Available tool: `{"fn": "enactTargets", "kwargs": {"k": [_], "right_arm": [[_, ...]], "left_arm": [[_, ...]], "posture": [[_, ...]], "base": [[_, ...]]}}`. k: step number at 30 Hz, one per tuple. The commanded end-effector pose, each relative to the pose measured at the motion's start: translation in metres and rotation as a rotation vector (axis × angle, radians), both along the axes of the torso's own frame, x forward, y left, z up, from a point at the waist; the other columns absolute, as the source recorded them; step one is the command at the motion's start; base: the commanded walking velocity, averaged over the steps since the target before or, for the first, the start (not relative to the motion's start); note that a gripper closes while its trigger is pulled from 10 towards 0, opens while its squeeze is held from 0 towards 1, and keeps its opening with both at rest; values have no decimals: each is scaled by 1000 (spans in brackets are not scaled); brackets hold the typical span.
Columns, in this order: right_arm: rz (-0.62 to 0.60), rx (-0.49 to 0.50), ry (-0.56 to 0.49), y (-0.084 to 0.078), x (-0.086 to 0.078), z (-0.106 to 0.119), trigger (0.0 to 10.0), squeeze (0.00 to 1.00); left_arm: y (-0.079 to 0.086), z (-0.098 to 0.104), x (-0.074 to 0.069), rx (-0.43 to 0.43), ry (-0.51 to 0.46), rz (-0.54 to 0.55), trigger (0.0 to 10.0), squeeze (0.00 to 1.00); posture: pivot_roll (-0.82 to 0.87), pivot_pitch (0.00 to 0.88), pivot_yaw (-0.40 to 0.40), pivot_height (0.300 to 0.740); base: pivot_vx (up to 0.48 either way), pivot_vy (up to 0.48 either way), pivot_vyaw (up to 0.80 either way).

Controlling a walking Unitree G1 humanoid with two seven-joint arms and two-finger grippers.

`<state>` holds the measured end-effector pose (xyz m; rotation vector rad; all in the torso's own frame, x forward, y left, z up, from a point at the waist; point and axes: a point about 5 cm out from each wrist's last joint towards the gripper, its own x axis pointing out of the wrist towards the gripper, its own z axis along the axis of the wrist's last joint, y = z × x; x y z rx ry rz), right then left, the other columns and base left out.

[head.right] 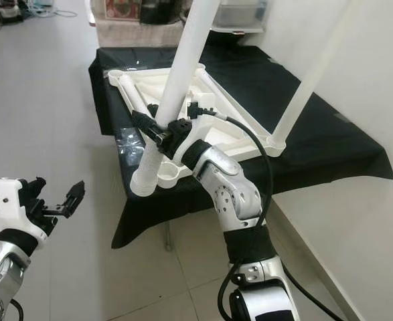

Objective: Building children table

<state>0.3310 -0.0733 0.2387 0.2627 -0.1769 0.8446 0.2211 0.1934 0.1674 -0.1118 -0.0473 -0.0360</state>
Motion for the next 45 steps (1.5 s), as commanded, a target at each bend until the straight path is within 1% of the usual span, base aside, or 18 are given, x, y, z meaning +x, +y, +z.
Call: {"fn": "enactTargets", "kwargs": {"k": [1,6,14,25,33,35,37,39,45], "right_arm": [[-3,-7,-22,1,1,2,10000,0],[-2,-6,-23,1,0,2,10000,0],[-5,-5,-28,0,0,2,10000,0],[13,-10,-49,1,-1,4,10000,0],[48,-61,-79,-1,-3,4,10000,0],[55,-93,-88,-4,-2,4,10000,0],[55,-93,-88,-4,-2,4,10000,0],[57,-123,-98,-8,0,5,10000,0],[53,-166,-121,-11,3,4,10000,0]], "left_arm": [[0,0,1,12,-1,-13,10000,0],[-1,0,1,18,-6,-20,10000,0],[-2,0,2,18,-10,-26,10000,0],[-8,-1,0,10,-8,-52,10000,0],[-11,-2,-2,12,-4,-62,10000,0],[-10,-3,-3,13,-3,-63,10000,0],[-10,-3,-3,13,-3,-63,10000,0],[-10,-4,-3,16,-1,-62,10000,0],[-10,-5,-3,18,3,-64,10000,0]], "posture": [[98,0,-80,740],[94,0,-78,740],[93,0,-77,740],[97,0,-80,740],[94,0,-84,740],[93,0,-85,740],[93,0,-85,740],[89,0,-86,740],[91,0,-86,740]], "base": [[472,0,0],[472,0,0],[272,0,0],[0,0,0],[0,0,0],[0,0,0],[0,0,0],[0,0,0],[0,0,0]]}}
